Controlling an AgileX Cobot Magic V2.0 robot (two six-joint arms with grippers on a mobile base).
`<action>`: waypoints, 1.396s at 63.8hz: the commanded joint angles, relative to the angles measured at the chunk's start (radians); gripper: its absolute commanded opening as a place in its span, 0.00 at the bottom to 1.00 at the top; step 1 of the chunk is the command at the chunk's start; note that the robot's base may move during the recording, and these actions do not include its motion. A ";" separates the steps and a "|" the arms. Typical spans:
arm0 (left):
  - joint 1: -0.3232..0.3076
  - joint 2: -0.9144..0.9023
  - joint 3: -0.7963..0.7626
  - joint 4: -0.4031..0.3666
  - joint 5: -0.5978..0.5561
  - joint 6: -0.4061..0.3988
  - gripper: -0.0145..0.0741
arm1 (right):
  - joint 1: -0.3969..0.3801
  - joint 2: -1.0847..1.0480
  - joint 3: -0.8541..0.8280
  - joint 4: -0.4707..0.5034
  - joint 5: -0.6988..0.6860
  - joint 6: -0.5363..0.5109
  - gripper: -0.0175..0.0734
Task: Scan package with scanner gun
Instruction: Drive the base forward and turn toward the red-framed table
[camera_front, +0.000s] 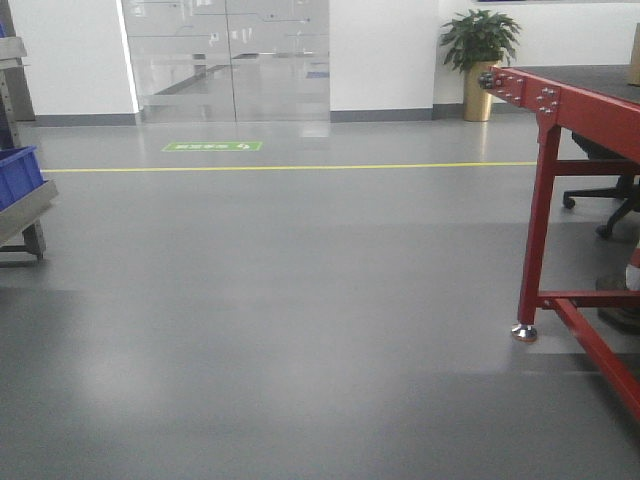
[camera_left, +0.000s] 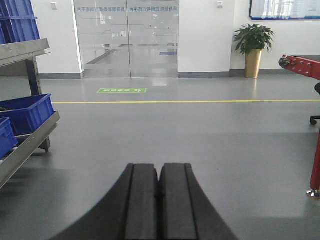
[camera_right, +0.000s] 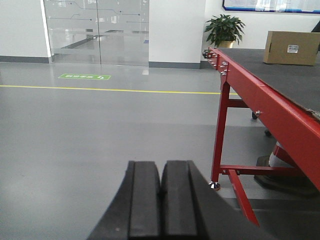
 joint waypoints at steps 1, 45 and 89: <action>0.001 -0.004 -0.003 -0.003 -0.018 -0.007 0.04 | -0.003 -0.004 0.001 -0.001 -0.020 -0.005 0.02; 0.001 -0.004 -0.003 -0.003 -0.018 -0.007 0.04 | -0.003 -0.004 0.001 -0.001 -0.020 -0.005 0.02; 0.001 -0.004 -0.003 -0.003 -0.018 -0.007 0.04 | -0.003 -0.004 0.001 -0.001 -0.022 -0.005 0.02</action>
